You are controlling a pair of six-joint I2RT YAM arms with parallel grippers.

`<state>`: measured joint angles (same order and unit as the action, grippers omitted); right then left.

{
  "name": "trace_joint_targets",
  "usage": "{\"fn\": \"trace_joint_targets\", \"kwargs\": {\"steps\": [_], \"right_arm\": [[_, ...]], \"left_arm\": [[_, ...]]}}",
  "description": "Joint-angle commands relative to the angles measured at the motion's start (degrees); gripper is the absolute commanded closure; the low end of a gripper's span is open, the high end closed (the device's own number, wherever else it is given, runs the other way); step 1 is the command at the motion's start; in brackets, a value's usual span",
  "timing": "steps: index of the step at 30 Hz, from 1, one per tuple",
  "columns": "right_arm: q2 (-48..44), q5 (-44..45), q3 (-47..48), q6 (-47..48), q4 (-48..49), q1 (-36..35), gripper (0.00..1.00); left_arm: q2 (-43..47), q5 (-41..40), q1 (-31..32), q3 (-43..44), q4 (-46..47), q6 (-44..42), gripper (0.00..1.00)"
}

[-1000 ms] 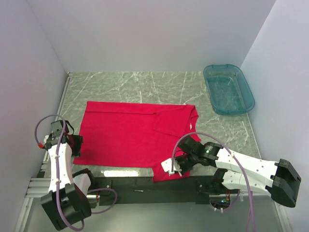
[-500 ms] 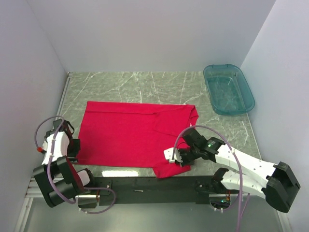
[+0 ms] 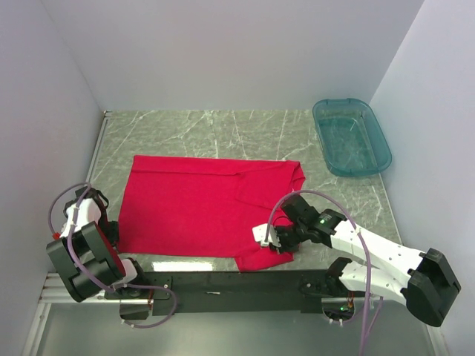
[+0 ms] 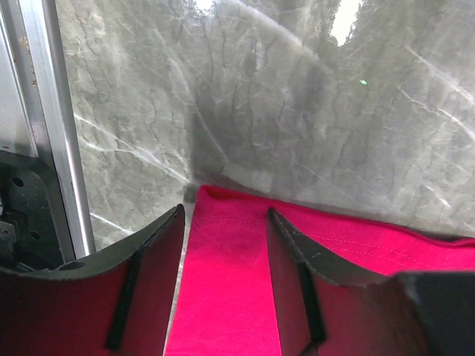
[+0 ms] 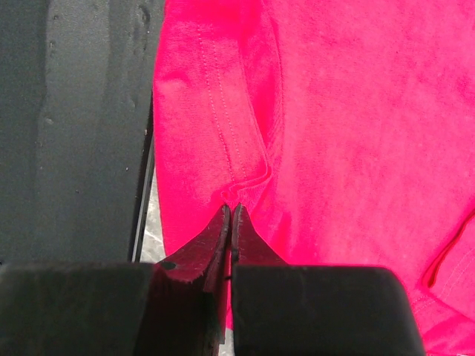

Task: Fold and stack the t-shirts
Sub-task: Fold the tshirt

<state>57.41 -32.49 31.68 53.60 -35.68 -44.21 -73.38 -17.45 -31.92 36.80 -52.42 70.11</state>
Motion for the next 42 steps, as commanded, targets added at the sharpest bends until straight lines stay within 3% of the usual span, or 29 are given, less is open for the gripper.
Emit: {"fn": "trace_joint_targets", "kwargs": {"steps": [1,9,14,17,26,32,42], "right_arm": [[-0.5,-1.1,2.2,-0.2,0.3,0.6,1.00],[-1.4,-1.8,2.2,-0.2,-0.1,2.0,1.00],[-1.8,-2.4,2.3,0.1,-0.4,2.8,1.00],[-2.2,-2.7,2.2,0.1,-0.5,3.3,1.00],[-2.9,-2.8,2.8,-0.2,-0.7,4.4,1.00],[-7.6,-1.2,3.9,-2.4,-0.3,6.6,1.00],[-11.0,0.0,3.8,-5.7,3.5,19.0,1.00]], "left_arm": [[-0.7,-0.7,-0.4,0.1,1.6,-0.3,0.46],[-4.8,0.2,-0.4,-0.8,3.1,-0.4,0.53],[-4.0,0.2,-0.7,-1.2,3.5,0.0,0.75],[-3.8,1.4,-0.8,-1.6,4.9,-0.9,0.83],[10.0,9.4,-0.8,0.6,6.6,-6.9,0.98],[11.9,14.5,-0.8,1.4,6.5,-8.8,0.98],[9.3,16.6,-0.9,1.6,8.7,-9.6,0.98]]}}
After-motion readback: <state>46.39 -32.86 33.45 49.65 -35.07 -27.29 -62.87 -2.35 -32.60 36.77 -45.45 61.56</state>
